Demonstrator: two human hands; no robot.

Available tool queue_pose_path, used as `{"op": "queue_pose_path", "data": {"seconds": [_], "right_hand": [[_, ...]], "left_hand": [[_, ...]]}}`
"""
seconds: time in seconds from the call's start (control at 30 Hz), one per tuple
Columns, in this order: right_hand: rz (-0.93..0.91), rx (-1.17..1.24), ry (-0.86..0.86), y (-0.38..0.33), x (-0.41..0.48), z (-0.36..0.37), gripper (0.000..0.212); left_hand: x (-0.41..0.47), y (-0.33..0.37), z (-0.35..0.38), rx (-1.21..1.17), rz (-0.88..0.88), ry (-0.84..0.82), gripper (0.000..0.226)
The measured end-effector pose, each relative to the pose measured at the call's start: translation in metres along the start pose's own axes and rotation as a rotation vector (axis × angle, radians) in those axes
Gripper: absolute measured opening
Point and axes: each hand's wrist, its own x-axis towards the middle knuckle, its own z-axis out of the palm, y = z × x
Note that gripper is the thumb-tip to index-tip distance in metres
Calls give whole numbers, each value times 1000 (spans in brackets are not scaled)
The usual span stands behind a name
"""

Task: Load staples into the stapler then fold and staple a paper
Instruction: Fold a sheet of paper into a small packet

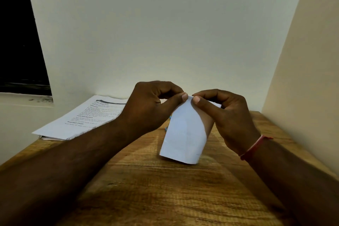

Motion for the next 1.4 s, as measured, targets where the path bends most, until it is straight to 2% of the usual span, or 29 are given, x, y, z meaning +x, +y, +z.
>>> {"op": "queue_pose_path", "data": {"seconds": [0.3, 0.8, 1.07, 1.4], "right_hand": [[35, -38, 23, 3, 7, -8, 4], [86, -29, 34, 8, 14, -15, 12], [-79, -361, -25, 8, 10, -14, 9], [-145, -556, 36, 10, 12, -15, 15]], "left_hand": [[10, -6, -19, 92, 71, 107, 6], [12, -1, -28, 137, 81, 86, 5], [12, 3, -36, 185, 171, 70, 7], [13, 5, -35, 299, 325, 20, 3]]}}
